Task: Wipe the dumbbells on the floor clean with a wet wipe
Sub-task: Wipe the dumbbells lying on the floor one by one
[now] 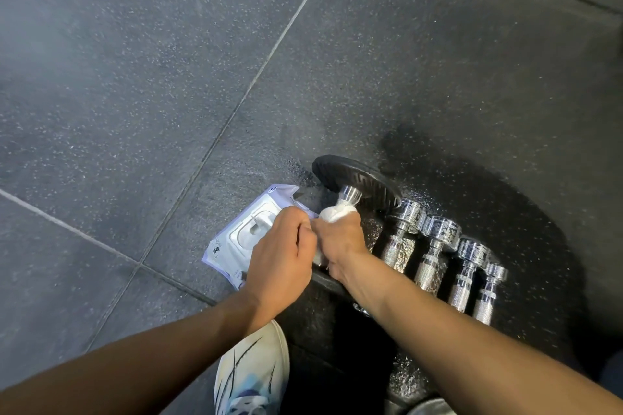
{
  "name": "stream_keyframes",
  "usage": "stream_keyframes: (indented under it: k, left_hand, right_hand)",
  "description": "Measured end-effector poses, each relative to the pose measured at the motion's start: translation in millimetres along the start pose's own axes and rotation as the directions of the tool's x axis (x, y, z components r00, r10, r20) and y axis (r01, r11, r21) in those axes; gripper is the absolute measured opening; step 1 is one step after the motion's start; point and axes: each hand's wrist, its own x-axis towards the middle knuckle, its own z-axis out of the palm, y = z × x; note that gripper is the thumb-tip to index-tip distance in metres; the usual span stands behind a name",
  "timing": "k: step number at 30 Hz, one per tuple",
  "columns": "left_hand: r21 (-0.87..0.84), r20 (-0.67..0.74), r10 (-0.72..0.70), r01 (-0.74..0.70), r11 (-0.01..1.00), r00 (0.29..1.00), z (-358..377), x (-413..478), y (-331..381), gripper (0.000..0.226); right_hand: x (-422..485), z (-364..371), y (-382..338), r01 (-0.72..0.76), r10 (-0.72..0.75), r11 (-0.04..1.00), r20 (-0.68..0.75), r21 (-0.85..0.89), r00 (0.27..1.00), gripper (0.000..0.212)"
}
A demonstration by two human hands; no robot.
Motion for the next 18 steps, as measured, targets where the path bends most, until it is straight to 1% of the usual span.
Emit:
stream_keyframes:
  k: [1, 3, 5, 6, 8, 10, 12, 13, 15, 18]
  left_hand:
    - [-0.006, 0.0, 0.0, 0.0, 1.0, 1.0, -0.1, -0.1, -0.5, 0.016]
    - [-0.005, -0.001, 0.003, -0.003, 1.0, 1.0, -1.0, 0.9, -1.6, 0.016]
    - [-0.003, 0.006, -0.002, 0.002, 1.0, 1.0, -1.8, 1.8, -2.2, 0.019]
    - [-0.006, 0.008, -0.008, 0.008, 1.0, 1.0, -2.4, 1.9, -1.8, 0.02]
    - [-0.007, 0.017, -0.015, 0.015, 1.0, 1.0, -2.9, 1.5, -0.5, 0.021]
    - [-0.004, 0.023, -0.01, 0.01, 1.0, 1.0, -2.5, 1.1, -0.5, 0.021]
    - [-0.01, 0.026, 0.0, 0.001, 1.0, 1.0, -2.7, 0.4, -0.3, 0.022]
    - [-0.011, 0.027, 0.008, -0.008, 1.0, 1.0, -2.7, 0.3, -0.1, 0.021]
    - [-0.002, 0.034, 0.016, -0.016, 1.0, 0.999, -2.0, 1.1, -0.5, 0.02]
    - [-0.007, 0.024, 0.008, -0.008, 1.0, 1.0, -2.0, 2.0, -2.9, 0.018]
  right_hand:
    - [-4.4, -4.5, 0.3, -0.028, 0.027, 1.0, 0.065, 0.004, 0.997, 0.043]
    - [-5.5, -16.9, -8.1, -0.105, 0.098, 0.994, 0.212, 0.022, 0.972, 0.029]
    - [-1.0, -30.7, -23.5, -0.185, 0.133, 0.973, 0.321, 0.137, 0.938, 0.022]
    - [4.0, -35.9, -31.4, -0.203, 0.112, 0.951, 0.348, 0.235, 0.931, 0.02]
    - [12.4, -40.1, -41.8, -0.213, 0.057, 0.889, 0.363, 0.406, 0.93, 0.008]
    - [12.3, -38.2, -40.3, -0.208, 0.029, 0.864, 0.368, 0.458, 0.93, 0.007]
    - [9.0, -34.6, -32.5, -0.206, 0.034, 0.882, 0.378, 0.424, 0.925, 0.012]
    - [6.5, -33.2, -28.9, -0.195, 0.041, 0.907, 0.38, 0.374, 0.924, 0.017]
    - [-2.0, -33.4, -23.3, -0.179, 0.072, 0.956, 0.404, 0.234, 0.912, 0.024]
    - [-20.3, -39.3, -18.3, -0.157, 0.123, 0.987, 0.456, 0.036, 0.882, 0.03]
